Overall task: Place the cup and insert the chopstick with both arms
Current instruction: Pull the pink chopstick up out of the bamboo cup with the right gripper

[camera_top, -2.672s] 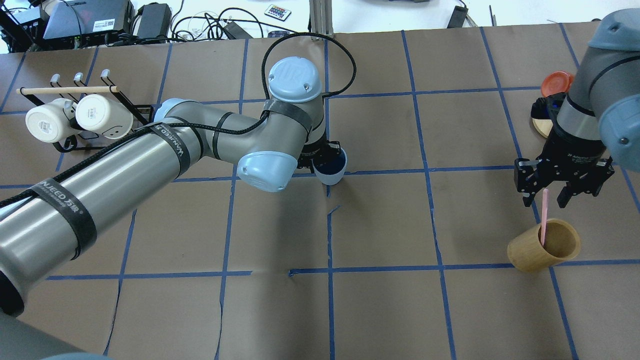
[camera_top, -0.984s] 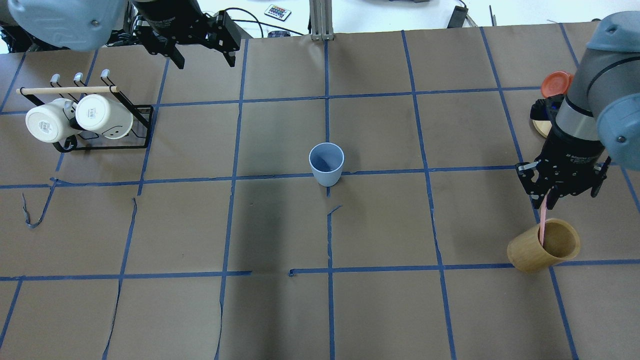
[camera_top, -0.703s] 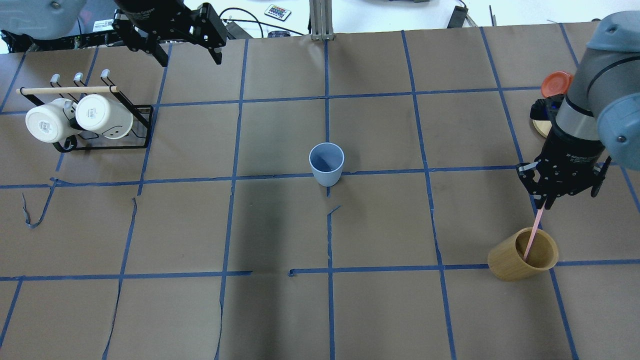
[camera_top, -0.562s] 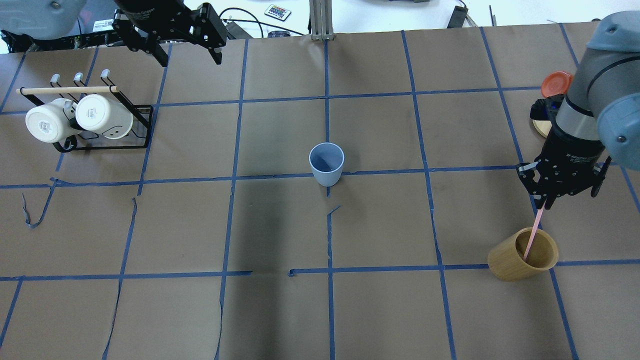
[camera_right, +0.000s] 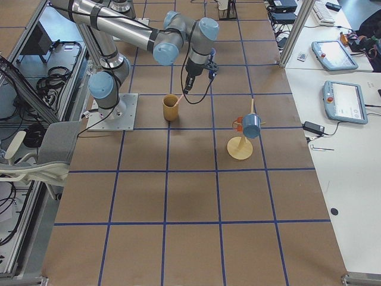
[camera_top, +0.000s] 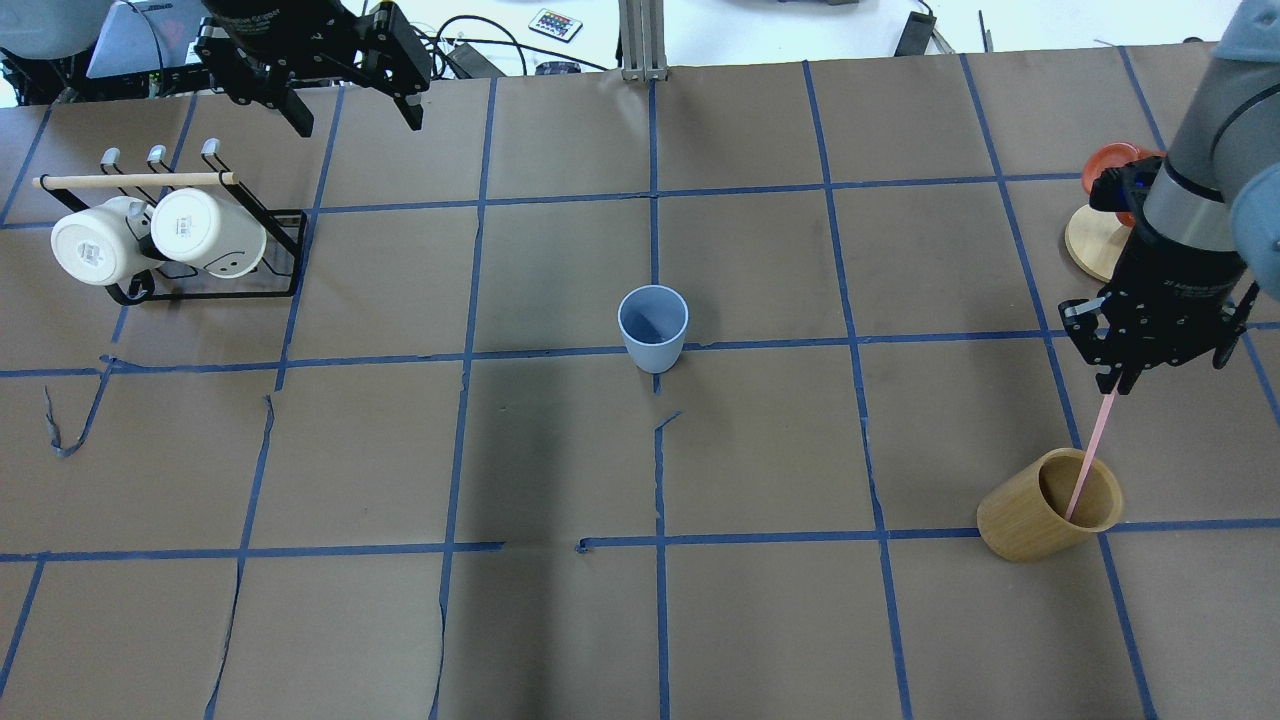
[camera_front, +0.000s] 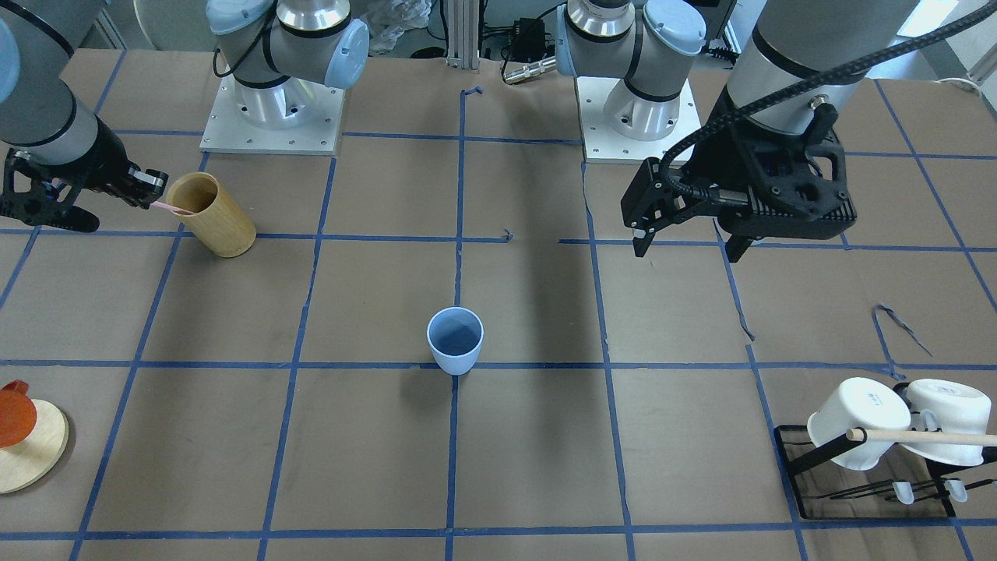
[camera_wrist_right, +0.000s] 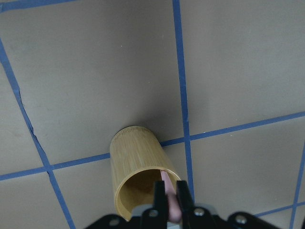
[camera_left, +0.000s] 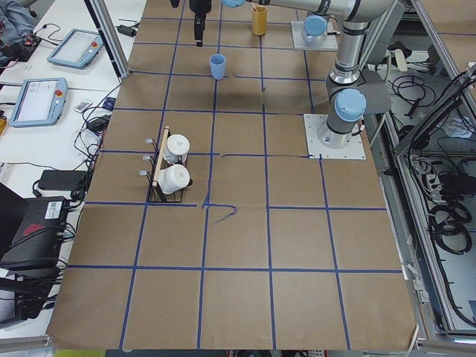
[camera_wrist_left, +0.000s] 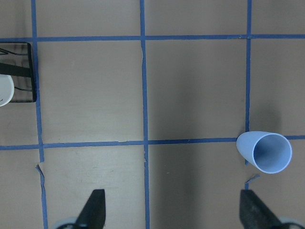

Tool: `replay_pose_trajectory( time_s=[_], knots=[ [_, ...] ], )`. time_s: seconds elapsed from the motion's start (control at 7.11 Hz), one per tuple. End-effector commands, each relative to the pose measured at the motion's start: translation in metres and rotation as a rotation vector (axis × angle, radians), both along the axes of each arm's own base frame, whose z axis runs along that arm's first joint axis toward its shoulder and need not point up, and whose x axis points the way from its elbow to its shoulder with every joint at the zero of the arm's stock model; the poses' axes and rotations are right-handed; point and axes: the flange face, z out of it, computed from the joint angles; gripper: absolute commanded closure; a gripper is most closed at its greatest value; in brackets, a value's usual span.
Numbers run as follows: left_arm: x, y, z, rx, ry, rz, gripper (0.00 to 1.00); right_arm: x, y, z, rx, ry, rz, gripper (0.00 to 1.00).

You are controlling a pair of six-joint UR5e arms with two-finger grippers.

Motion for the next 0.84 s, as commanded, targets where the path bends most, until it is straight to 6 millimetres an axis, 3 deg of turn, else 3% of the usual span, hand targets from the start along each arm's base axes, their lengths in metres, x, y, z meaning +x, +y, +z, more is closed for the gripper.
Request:
replay_pose_trajectory(
  time_s=[0.0,0.28,0.7],
  knots=[
    [-0.002,0.001,-0.001,-0.003,-0.001,-0.003,0.00,-0.005,0.000,0.006,0.012,0.042,0.021,1.00],
    [-0.002,0.004,-0.001,-0.002,-0.003,-0.003,0.00,-0.004,-0.002,0.013,0.000,0.036,0.018,1.00],
    [-0.002,0.004,-0.001,-0.002,-0.003,-0.003,0.00,0.001,-0.006,0.045,0.006,-0.010,0.011,1.00]
  ],
)
